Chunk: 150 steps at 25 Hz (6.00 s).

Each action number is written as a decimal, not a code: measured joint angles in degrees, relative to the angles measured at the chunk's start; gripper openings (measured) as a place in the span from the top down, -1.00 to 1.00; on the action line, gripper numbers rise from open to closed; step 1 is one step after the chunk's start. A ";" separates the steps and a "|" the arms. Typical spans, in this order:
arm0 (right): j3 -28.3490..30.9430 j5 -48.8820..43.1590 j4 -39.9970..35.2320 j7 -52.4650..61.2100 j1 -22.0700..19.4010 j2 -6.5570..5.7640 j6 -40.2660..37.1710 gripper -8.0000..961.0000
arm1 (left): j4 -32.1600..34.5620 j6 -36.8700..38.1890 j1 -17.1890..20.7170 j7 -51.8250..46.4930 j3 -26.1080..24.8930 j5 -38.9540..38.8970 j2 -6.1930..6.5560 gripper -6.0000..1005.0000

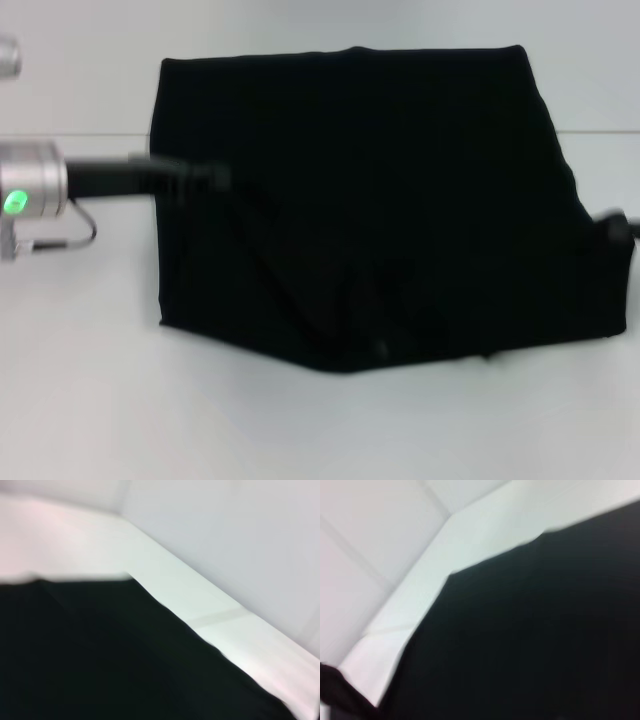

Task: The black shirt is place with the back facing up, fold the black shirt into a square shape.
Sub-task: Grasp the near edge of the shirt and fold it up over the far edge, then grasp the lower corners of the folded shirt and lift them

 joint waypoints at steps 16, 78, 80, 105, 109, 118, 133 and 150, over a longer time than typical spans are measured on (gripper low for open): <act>-9.46 0.08 11.42 1.86 19.46 4.72 45.86 0.87 | -13.07 -39.56 -9.35 15.96 0.78 -10.19 -0.85 0.80; -9.16 6.57 3.82 2.39 5.49 2.88 20.43 -0.28 | -2.15 -20.16 9.19 -0.56 3.97 -7.12 -6.83 -0.83; -9.16 6.58 3.83 2.77 5.48 2.93 20.49 -0.28 | -2.14 -20.48 9.03 -1.91 4.00 -5.74 -6.81 -0.82; -9.17 6.57 3.68 3.53 5.60 3.42 21.85 -0.27 | -1.33 -22.04 8.67 -2.43 7.50 1.30 -6.71 -0.77; -9.14 6.57 3.63 3.53 5.56 3.41 21.84 -0.27 | -0.83 -22.09 8.66 -2.38 7.71 1.83 -6.64 -0.67; -9.23 6.57 3.63 3.53 5.50 3.37 21.79 -0.27 | -0.64 -22.16 8.47 -2.38 8.13 3.31 -6.63 0.01; -11.70 -6.03 2.64 12.14 5.72 0.52 21.15 -0.27 | 0.28 -20.31 7.12 -2.76 8.26 4.50 -5.61 0.96; -17.87 -7.93 4.15 14.94 6.33 2.52 31.20 -0.21 | 1.50 -18.25 6.91 -2.97 8.26 5.80 -5.21 0.99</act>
